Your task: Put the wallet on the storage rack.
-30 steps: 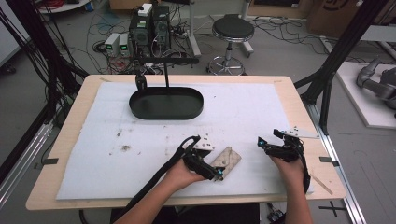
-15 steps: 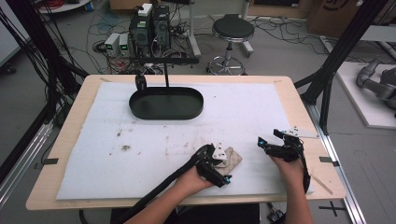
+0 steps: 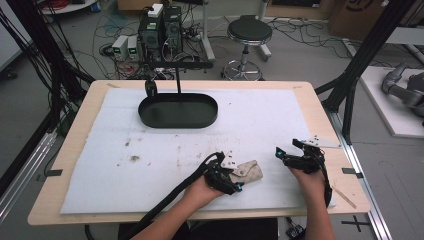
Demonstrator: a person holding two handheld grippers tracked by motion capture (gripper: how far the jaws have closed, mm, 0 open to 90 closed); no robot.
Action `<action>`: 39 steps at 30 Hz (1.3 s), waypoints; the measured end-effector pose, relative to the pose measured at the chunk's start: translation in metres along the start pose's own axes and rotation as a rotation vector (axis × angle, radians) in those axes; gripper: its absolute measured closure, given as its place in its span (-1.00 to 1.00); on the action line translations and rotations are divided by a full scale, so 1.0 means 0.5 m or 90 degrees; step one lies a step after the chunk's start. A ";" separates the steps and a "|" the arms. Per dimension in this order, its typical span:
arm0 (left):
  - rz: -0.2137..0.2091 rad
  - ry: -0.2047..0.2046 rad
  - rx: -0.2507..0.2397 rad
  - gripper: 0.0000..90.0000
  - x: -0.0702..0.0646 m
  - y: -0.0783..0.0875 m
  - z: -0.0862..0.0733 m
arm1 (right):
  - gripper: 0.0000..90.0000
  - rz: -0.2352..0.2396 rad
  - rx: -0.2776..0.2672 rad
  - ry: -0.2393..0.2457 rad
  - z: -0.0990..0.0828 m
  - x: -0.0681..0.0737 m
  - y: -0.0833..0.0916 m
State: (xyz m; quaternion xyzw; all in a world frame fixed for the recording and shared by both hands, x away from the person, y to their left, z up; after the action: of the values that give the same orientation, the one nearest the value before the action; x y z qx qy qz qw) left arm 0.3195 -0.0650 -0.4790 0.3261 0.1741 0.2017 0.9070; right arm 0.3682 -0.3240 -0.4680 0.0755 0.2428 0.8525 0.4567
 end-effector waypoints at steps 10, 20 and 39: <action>0.001 -0.035 -0.029 -0.22 0.047 0.078 0.013 | -0.64 0.003 0.005 0.002 -0.001 0.003 -0.003; 0.015 -0.033 -0.042 -0.21 0.114 0.156 0.014 | -0.64 0.007 0.010 0.005 -0.001 0.008 -0.006; 0.093 0.021 -0.097 -0.21 0.286 0.294 0.024 | -0.64 0.011 0.016 0.007 -0.003 0.014 -0.012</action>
State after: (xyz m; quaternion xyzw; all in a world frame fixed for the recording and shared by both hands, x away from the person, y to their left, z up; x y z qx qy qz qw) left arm 0.4103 0.1011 -0.3992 0.2645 0.1491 0.2855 0.9090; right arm 0.3681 -0.3162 -0.4726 0.0787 0.2550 0.8539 0.4467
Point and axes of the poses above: each handheld gripper's, and its own axes: y roughly backward along the jaws, z roughly out of its top, x roughly to its left, the point moved 5 cm from there along -y, roughly forward along the jaws, and after that the axes turned 13 degrees about y, right-handed, at the moved point
